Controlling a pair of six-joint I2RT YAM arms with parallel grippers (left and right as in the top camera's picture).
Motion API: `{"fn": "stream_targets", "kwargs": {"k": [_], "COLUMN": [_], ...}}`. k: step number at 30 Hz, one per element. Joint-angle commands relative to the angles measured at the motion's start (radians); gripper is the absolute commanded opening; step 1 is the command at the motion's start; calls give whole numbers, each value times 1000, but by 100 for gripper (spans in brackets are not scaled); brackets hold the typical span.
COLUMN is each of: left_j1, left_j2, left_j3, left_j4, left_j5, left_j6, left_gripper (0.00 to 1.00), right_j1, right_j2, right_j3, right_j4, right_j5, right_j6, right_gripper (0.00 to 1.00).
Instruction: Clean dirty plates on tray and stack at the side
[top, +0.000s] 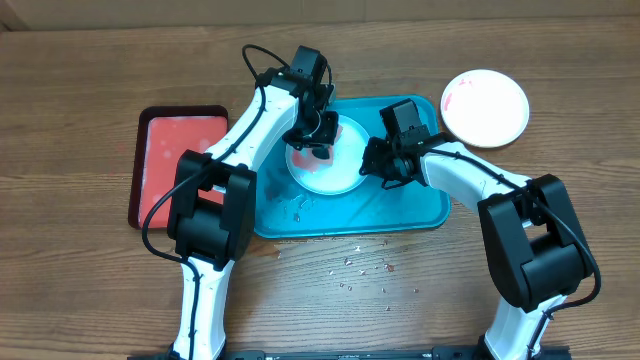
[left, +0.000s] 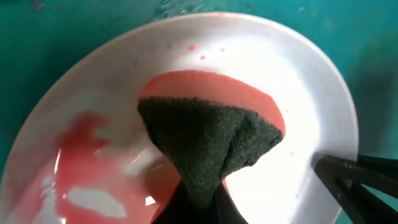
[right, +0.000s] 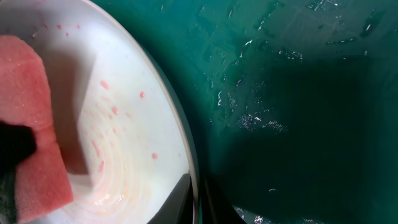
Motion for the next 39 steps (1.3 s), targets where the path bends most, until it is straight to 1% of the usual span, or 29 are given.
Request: {"fn": "stream_targets", "kwargs": {"k": [1, 6, 10, 12, 14, 15, 19, 20, 22, 23, 25, 27, 29, 33, 35, 39], "left_j1": [-5, -7, -6, -6, -6, -6, -6, -6, -6, -6, -6, -6, -6, 5, 24, 93], "left_j2": [-3, 10, 48, 69, 76, 78, 78, 78, 78, 77, 76, 72, 62, 19, -11, -67], "left_j3": [-1, -1, -1, -1, -1, -1, 2, 7, 24, 37, 76, 129, 190, 296, 323, 329], "left_j4": [9, 24, 58, 61, 53, 48, 19, 5, -30, -51, -95, -145, -202, -301, -320, -335], "left_j5": [43, -17, -23, -64, -156, -229, -631, -711, -828, -852, -864, -863, -862, -839, -798, -670], "left_j6": [109, 123, 122, 122, 108, 91, -49, -83, -141, -162, -193, -248, -336, -505, -541, -547], "left_gripper": [4, 4, 4, 4, 4, 4, 4, 4, 4, 4, 4, 4, 4, 4, 4, 4], "right_j1": [-8, -8, -8, -8, -8, -8, -8, -8, -8, -8, -8, -8, -8, -8, -7, -3], "right_j2": [24, 24, 24, 24, 24, 24, 24, 24, 24, 24, 24, 24, 24, 24, 23, 15], "right_j3": [-4, -4, -4, -4, -4, -4, -4, -4, -4, -4, -4, -4, -4, -3, -3, 10], "right_j4": [-5, -5, -5, -5, -6, -6, -6, -6, -6, -6, -5, -5, -3, -1, -2, -9], "right_j5": [31, 30, 30, 30, 30, 30, 30, 30, 30, 30, 30, 31, 33, 33, 32, 4], "right_j6": [0, 0, 0, 0, 0, 0, 0, 0, 0, 0, 0, -1, -22, -100, -117, -194], "right_gripper": [8, 8, 8, 8, 8, 8, 8, 8, 8, 8, 8, 7, 4, 4, 4, 4]}}
